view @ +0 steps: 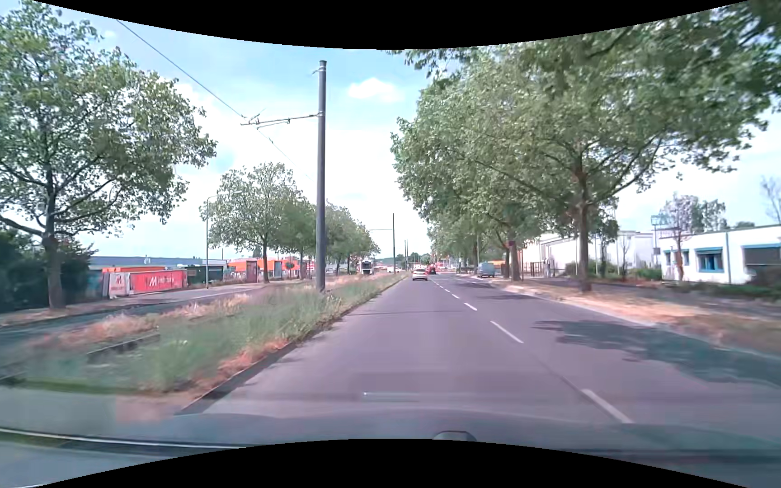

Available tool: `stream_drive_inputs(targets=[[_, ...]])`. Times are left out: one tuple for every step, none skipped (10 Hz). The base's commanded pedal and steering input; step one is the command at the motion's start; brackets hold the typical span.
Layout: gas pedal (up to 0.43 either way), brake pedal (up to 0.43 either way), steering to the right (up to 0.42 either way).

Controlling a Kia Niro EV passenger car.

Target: Follow the waypoints while adhering to traffic rules and regulations

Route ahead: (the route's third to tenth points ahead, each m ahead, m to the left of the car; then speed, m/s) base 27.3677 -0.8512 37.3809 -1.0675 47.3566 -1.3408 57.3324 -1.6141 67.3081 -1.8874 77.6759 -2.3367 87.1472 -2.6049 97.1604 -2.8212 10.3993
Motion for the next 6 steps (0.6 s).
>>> stream_drive_inputs(targets=[[0.0, 0.0, -0.005], [0.0, 0.0, -0.004], [0.0, 0.0, -0.004], [0.008, 0.0, -0.004], [0.008, 0.0, -0.004], [0.008, 0.0, -0.005]])
